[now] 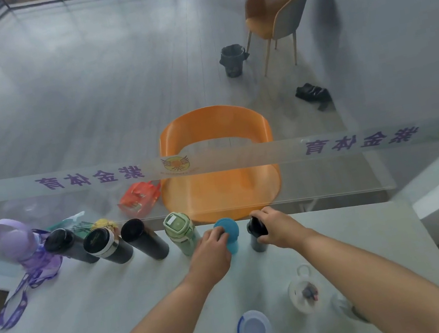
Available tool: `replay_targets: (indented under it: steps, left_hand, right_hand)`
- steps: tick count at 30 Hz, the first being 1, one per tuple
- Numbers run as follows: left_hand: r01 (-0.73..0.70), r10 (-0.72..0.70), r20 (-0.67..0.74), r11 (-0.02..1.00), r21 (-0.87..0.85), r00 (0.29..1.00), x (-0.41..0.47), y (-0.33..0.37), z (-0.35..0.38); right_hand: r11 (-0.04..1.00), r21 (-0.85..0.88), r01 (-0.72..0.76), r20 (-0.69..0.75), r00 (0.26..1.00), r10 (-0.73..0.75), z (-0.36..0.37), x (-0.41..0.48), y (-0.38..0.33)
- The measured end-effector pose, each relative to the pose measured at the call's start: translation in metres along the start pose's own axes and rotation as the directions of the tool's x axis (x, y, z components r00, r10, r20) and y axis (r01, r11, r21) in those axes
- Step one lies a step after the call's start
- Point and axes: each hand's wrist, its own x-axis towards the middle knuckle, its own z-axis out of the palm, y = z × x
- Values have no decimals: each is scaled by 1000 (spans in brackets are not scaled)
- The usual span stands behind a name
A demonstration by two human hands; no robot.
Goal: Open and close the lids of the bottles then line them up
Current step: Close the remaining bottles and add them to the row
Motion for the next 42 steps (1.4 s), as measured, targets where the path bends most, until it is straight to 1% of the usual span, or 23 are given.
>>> replay_targets:
  steps: [10,14,19,21,24,30,33,36,39,42]
  left_hand:
    - [-11,10,44,1000,14,999,-4,4,-7]
    - [-52,50,65,998,27,997,-14,8,-9]
    - [-151,149,86,988,18,985,-30,15,-6]
    - [-184,180,96,983,27,979,-37,17,-5]
    - [-205,200,104,978,32,974,-52,16,-6]
    - [-198,200,87,980,-32,976,-82,8,-8]
    - [-181,185,69,981,-66,980,-94,4,-9]
    - [-163,169,61,982,-91,984,-103,4,-10]
    - [-137,146,62,981,-139,987,-106,8,-14]
    - [-120,128,42,978,-170,991,-97,15,-23]
  right_hand:
    - [999,-36,-28,2,1000,28,1,-9,0]
    - [994,26,-109,-53,992,111,2,-34,7]
    - [979,-23,-203,-28,979,202,14,-79,14]
    - [980,-44,-192,-25,981,191,24,-96,8]
    - [987,-14,-162,2,987,163,44,-118,-11]
    - [997,7,-80,199,977,77,86,-147,-66]
    - [996,-64,-67,263,961,82,100,-156,-87]
    - [987,-151,-55,244,966,91,109,-162,-94]
    - [988,-133,-81,214,971,109,107,-161,-95]
    - [988,-87,-128,175,974,141,82,-151,-90]
